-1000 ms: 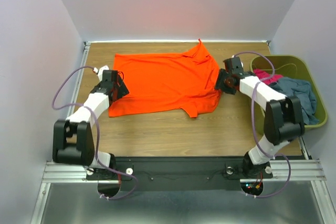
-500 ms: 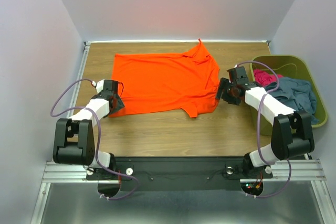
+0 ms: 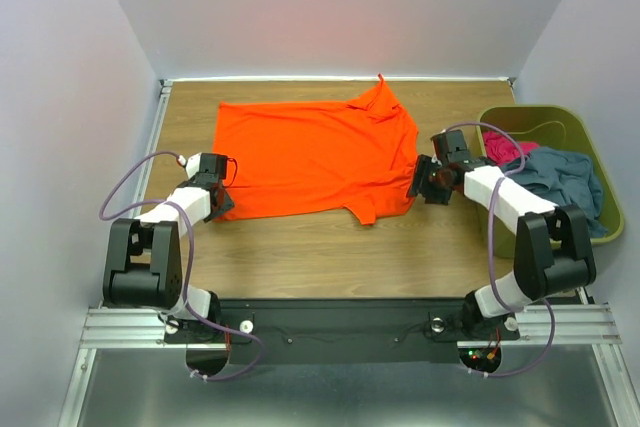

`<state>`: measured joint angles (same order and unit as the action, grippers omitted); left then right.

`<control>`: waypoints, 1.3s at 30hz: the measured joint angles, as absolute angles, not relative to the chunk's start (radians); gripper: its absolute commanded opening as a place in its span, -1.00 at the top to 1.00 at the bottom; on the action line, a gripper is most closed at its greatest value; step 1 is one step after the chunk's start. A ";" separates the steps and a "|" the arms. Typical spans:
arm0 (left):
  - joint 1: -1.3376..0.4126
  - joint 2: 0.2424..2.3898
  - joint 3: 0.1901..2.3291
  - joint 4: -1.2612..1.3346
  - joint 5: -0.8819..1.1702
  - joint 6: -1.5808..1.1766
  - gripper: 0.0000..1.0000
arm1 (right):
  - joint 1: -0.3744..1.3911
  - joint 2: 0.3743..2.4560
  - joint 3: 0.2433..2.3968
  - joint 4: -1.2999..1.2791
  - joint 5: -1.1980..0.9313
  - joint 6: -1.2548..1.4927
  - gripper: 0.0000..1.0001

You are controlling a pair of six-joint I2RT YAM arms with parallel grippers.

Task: Fold and stack the t-shirts
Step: Flatten the tshirt out

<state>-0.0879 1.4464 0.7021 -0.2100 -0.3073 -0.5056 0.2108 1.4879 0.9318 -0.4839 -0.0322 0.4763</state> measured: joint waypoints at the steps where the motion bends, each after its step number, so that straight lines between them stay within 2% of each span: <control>1: -0.088 1.448 0.702 -0.206 -0.308 -0.505 0.33 | 0.211 1.497 0.931 -0.484 -0.048 0.477 -0.19; 2: -0.088 1.449 0.702 -0.202 -0.308 -0.502 0.38 | 0.211 1.502 0.929 -0.483 -0.057 0.476 -0.19; 3: -0.088 1.450 0.702 -0.199 -0.308 -0.498 0.54 | 0.211 1.510 0.923 -0.482 -0.070 0.477 -0.19; 5: -0.088 1.450 0.702 -0.198 -0.308 -0.491 0.70 | 0.211 1.522 0.909 -0.484 -0.088 0.480 -0.19; 6: -0.088 1.450 0.702 -0.198 -0.309 -0.489 0.84 | 0.212 1.530 0.902 -0.484 -0.094 0.481 -0.19; 21: -0.088 1.430 0.702 -0.203 -0.261 -0.448 0.90 | 0.324 1.606 0.917 -0.486 -0.127 0.549 -0.15; 24: -0.088 1.426 0.702 -0.203 -0.254 -0.440 0.90 | 0.355 1.627 0.938 -0.486 -0.127 0.567 0.05; 25: -0.088 1.423 0.702 -0.203 -0.252 -0.435 0.90 | 0.363 1.633 0.944 -0.486 -0.127 0.572 0.25; 29: -0.088 1.411 0.702 -0.203 -0.249 -0.427 0.90 | 0.381 1.658 0.958 -0.488 -0.121 0.593 0.86; 30: -0.088 1.406 0.702 -0.203 -0.247 -0.424 0.90 | 0.381 1.661 0.961 -0.494 -0.119 0.594 0.92; 33: -0.088 1.395 0.702 -0.203 -0.246 -0.421 0.90 | 0.381 1.664 0.995 -0.548 -0.088 0.595 0.99; 38: -0.088 1.388 0.702 -0.202 -0.244 -0.416 0.90 | 0.381 1.694 1.224 -0.679 0.004 0.564 0.99; 39: -0.088 1.388 0.702 -0.202 -0.243 -0.416 0.90 | 0.381 1.726 1.291 -0.694 0.024 0.553 0.87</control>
<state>-0.0879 1.3880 0.7017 -0.2020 -0.2432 -0.4160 0.3809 1.7256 1.2915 -0.6937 0.0242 0.5529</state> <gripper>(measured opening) 0.105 0.016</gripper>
